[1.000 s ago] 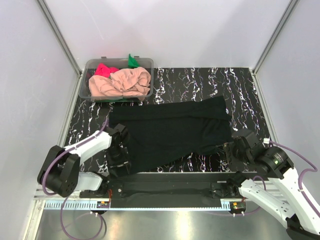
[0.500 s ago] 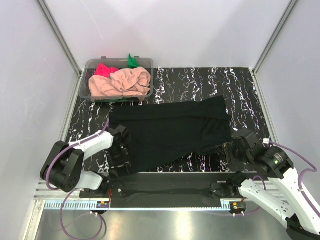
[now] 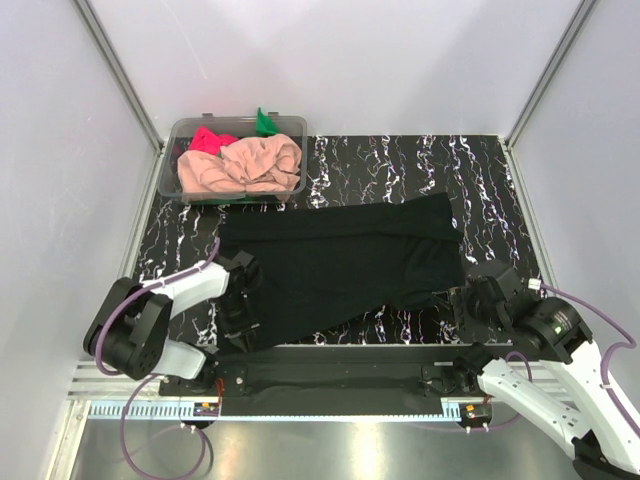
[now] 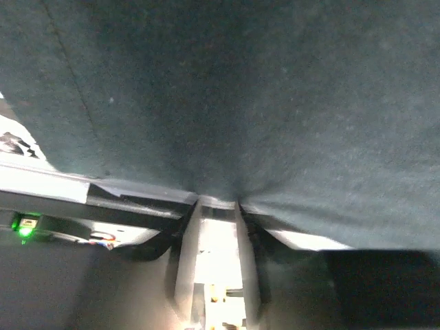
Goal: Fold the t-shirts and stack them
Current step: Fold the tshirt
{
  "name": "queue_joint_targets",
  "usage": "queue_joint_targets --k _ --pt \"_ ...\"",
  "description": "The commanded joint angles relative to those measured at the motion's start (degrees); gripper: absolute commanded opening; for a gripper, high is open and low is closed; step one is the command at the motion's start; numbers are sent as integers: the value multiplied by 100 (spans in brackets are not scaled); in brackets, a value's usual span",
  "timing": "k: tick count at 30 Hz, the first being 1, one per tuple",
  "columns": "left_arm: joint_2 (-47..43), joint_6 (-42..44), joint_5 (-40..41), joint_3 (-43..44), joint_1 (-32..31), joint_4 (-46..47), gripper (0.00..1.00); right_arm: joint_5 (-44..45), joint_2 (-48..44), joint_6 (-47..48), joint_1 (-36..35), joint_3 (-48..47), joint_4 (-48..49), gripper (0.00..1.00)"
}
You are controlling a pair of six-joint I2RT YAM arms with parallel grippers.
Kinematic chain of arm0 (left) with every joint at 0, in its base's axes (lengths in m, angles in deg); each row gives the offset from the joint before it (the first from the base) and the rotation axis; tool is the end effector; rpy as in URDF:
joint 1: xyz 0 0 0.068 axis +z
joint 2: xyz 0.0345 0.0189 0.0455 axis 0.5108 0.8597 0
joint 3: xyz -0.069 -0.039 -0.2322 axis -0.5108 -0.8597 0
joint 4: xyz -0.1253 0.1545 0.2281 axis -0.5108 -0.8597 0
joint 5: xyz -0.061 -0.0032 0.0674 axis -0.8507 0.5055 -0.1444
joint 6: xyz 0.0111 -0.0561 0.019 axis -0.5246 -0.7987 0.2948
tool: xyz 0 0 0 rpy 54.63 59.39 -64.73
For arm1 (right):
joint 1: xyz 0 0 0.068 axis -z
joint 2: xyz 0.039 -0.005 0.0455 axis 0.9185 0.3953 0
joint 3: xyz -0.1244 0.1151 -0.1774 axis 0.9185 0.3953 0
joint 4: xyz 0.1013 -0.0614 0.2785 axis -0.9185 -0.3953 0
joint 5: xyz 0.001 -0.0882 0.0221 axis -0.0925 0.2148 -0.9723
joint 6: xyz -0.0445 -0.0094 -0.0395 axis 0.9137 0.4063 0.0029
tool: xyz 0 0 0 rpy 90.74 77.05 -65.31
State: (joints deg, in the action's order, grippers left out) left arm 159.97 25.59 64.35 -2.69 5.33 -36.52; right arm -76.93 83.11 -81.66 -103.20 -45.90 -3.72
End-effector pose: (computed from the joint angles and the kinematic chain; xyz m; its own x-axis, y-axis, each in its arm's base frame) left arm 0.1791 -0.0921 0.0670 -0.8950 -0.3809 0.2323 -0.3819 0.9232 0.0424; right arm 0.1174 0.0748 0.3139 -0.2533 0.9673 0.0153 0.7714 0.1924 0.6066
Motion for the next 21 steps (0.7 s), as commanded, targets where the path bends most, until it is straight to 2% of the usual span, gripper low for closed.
queue_joint_targets --k 1,2,3,12,14,16,19,21 --pt "83 -99 50 -160 25 250 13 56 -110 -155 -34 -130 -1527 0" --pt "91 -99 41 -161 16 251 13 56 -137 -155 -42 -130 -1527 0" --pt "100 -99 32 -161 25 251 1 56 -154 -155 -34 -130 -1527 0" --pt "-251 -55 295 190 25 -47 0 21 -190 -85 -34 -33 -1413 0" --pt "-295 15 348 331 25 -118 13 3 -190 -50 -42 10 -1360 0" --pt "-330 59 462 568 25 -294 17 -41 -207 -23 -42 63 -1290 0" --pt "-427 77 533 832 16 -496 32 -85 -225 -32 -34 195 -1202 0" --pt "-506 77 533 928 25 -584 34 -102 -233 -41 -42 266 -1132 0"
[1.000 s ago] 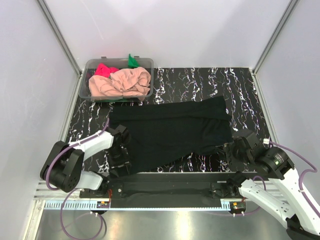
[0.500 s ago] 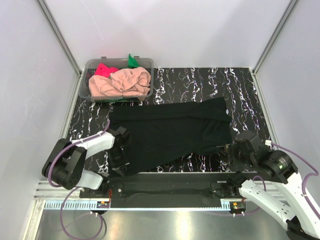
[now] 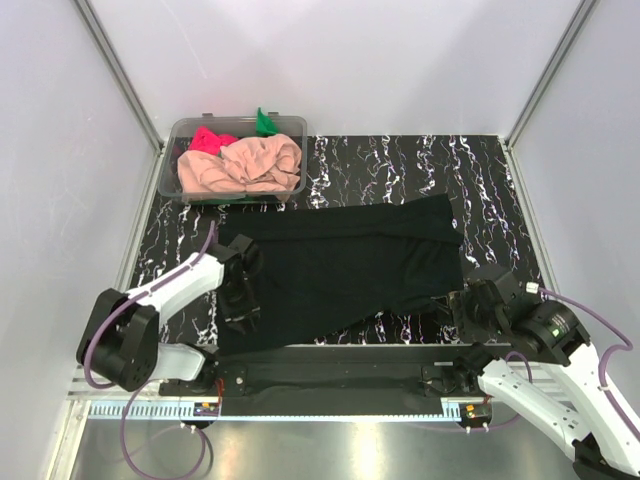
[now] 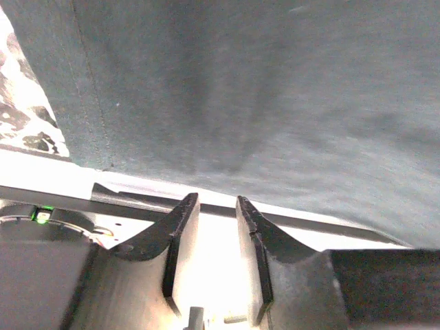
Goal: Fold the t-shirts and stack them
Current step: Fold the tshirt
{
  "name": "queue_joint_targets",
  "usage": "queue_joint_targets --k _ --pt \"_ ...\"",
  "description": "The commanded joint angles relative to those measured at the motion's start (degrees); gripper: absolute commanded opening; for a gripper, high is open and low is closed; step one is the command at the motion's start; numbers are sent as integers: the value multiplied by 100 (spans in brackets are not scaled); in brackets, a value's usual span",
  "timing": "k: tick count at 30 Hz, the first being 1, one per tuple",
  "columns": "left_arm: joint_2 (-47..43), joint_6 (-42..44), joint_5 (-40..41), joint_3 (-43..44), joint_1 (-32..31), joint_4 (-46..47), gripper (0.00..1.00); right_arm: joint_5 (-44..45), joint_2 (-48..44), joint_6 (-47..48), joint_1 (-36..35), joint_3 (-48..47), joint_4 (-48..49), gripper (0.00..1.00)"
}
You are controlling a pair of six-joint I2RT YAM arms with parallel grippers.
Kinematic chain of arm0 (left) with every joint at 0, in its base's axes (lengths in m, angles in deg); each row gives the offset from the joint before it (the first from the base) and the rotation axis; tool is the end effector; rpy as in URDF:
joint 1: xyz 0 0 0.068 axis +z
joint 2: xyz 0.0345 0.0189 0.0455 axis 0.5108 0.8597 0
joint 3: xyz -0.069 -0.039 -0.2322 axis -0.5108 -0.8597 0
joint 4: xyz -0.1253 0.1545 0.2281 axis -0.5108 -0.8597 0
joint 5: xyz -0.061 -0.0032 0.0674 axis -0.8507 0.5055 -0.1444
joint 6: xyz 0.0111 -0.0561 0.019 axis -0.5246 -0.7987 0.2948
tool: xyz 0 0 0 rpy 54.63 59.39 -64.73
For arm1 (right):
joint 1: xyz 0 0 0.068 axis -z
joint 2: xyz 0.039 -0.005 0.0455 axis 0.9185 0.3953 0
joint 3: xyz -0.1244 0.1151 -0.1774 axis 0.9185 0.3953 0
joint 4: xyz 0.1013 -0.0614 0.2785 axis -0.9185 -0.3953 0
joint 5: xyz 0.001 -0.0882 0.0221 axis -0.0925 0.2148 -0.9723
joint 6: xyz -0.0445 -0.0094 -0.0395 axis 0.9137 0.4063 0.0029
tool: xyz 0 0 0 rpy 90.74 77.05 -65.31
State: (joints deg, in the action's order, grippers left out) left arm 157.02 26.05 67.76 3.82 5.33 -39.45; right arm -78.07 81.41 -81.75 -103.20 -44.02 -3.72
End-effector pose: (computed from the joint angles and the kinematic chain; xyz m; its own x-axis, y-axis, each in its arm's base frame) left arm 0.2026 -0.1004 0.1051 -0.9232 -0.3670 0.1141 -0.3698 0.9291 -0.0031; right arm 0.1141 0.0734 0.3069 -0.2630 0.9643 0.0302 0.7769 0.1931 0.5993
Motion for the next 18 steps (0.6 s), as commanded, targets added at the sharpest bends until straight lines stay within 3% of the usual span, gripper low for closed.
queue_joint_targets --k 1,18 --pt "-246 23 209 286 25 -309 34 -6 -28 -41 -34 104 -1114 0" --pt "-624 163 376 638 25 -643 32 363 1060 337 -42 43 -305 0"
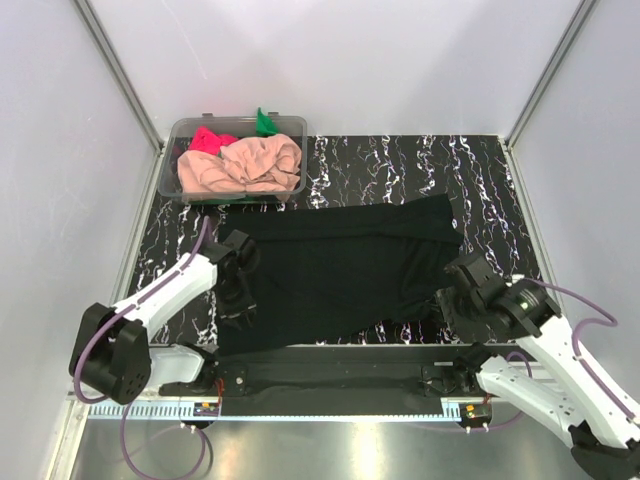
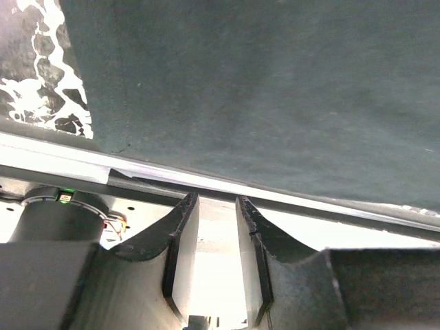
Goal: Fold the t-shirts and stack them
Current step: Fold the tshirt
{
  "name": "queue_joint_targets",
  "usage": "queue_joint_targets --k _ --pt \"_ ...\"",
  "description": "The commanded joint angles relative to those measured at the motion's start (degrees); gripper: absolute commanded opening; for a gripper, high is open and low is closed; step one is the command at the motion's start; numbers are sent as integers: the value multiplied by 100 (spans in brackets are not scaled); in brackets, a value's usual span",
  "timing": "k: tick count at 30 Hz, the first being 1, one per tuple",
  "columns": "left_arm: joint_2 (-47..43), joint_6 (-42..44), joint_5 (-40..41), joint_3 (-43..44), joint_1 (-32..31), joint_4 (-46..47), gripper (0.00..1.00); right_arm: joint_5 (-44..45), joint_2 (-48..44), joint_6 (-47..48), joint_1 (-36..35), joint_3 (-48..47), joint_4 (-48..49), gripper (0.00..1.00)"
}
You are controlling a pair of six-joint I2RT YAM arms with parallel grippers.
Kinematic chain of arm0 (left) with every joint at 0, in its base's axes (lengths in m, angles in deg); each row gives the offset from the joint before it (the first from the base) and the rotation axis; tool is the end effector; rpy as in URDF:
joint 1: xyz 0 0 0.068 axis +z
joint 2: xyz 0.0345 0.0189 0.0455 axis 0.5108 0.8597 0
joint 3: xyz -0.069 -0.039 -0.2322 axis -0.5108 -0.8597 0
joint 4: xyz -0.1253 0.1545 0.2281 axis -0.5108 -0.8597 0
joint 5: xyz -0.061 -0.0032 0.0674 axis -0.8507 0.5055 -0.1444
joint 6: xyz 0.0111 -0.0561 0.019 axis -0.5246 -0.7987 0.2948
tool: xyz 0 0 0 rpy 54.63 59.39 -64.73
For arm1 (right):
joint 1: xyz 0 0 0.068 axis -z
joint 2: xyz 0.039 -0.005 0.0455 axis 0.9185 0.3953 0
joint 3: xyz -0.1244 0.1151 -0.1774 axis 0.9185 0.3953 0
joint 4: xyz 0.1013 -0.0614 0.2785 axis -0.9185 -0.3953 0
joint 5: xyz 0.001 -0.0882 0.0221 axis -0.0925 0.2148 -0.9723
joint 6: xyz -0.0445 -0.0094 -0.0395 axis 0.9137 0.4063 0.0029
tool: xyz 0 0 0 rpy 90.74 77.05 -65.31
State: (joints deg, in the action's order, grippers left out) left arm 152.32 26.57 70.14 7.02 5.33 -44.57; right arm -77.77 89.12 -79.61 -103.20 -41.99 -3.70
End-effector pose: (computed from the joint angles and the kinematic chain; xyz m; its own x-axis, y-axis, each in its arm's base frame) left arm 0.2043 -0.0991 0.1376 -0.9324 -0.3580 0.0508 -0.3589 0.9333 -0.0107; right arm 0.1348 0.0884 0.2784 -0.2923 0.9549 -0.0532 0.8386 0.2826 0.4656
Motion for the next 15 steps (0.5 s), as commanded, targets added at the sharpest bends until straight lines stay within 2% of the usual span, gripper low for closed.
queue_joint_targets --k 1,5,7,8,12,15 --pt "-172 137 138 354 16 -158 32 358 377 210 -42 -239 -299 0" --pt "-233 216 191 477 25 -411 33 446 607 334 -34 -380 -229 0" --pt "-198 251 541 573 25 -631 36 455 624 369 -42 -415 -193 0" --pt "-181 260 682 609 25 -841 55 438 633 378 -42 -415 -167 0" --pt "-215 260 859 793 25 -1089 68 368 467 396 -42 -354 -123 0" --pt "-172 190 649 662 25 -1037 68 376 213 308 -42 -319 -140 0"
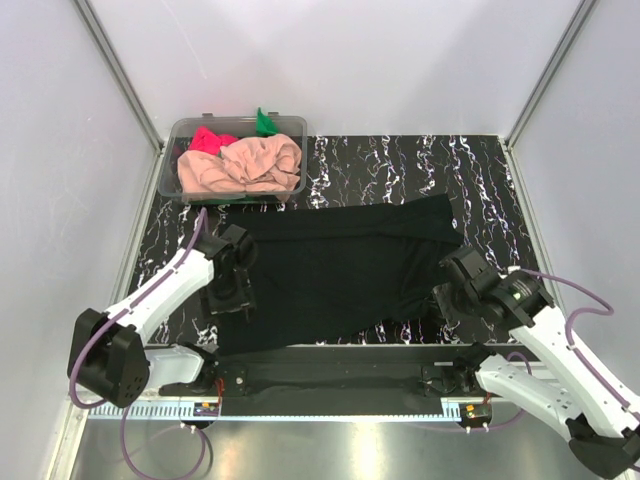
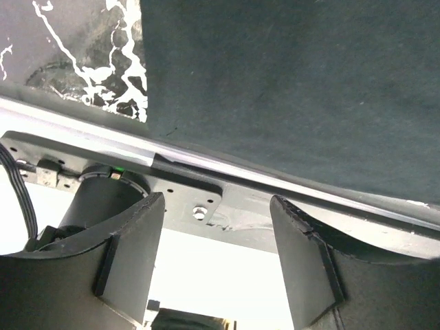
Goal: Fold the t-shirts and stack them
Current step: Fold the tshirt
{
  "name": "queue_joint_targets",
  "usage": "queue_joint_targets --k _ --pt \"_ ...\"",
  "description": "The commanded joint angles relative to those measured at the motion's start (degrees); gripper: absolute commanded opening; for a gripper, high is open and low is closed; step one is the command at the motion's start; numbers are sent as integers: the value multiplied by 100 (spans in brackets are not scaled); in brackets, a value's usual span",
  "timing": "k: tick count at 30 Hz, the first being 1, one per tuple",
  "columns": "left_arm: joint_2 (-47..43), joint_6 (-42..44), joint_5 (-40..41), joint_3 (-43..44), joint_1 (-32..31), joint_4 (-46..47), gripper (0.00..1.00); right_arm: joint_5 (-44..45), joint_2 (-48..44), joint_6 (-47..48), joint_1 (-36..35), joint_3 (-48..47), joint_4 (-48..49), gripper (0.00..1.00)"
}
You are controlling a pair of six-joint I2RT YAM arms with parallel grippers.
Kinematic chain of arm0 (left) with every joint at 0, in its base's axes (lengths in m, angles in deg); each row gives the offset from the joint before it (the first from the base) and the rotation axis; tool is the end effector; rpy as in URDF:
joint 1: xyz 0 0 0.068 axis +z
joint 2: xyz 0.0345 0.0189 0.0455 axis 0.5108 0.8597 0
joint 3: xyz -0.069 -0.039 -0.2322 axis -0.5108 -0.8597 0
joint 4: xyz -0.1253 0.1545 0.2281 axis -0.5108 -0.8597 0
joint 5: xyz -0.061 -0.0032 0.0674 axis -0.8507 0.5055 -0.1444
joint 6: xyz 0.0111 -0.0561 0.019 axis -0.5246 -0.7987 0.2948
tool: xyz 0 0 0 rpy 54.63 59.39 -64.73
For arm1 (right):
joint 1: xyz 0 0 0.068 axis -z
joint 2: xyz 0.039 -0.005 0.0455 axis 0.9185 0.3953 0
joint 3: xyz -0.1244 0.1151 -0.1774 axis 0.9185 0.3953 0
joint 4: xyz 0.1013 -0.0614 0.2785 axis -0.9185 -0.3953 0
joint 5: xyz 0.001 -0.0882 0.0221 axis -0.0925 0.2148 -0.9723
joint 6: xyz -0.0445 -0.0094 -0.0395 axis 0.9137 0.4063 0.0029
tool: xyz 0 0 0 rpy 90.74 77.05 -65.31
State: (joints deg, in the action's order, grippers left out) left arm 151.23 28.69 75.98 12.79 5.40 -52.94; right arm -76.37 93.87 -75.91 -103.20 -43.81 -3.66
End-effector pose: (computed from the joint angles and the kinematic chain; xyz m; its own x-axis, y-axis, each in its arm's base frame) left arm 0.2067 -0.0949 0.1708 -0.9464 -0.3229 -0.0018 -0.3221 0.9434 0.0787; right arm 0.1462 0.0956 0.2766 -0.3392 0.9332 -0.1185 0.8336 0.3566 0.4219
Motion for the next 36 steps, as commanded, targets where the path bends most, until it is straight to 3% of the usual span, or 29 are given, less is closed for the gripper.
queue_joint_targets --k 1,12,22,30,36 --pt "-28 -48 21 -2 18 -139 68 236 -333 -97 -42 -129 -153 0" --pt "429 -207 -260 -732 27 494 67 193 -580 -80 -34 -164 -330 0" --pt "965 -216 -296 -505 18 609 65 34 -597 -44 -34 -14 -92 0" --pt "1247 -330 -1139 -285 27 644 64 -18 -676 -88 -42 38 -13 0" --pt "1273 -295 -1254 -258 45 627 64 -27 -852 -211 -42 126 -4 0"
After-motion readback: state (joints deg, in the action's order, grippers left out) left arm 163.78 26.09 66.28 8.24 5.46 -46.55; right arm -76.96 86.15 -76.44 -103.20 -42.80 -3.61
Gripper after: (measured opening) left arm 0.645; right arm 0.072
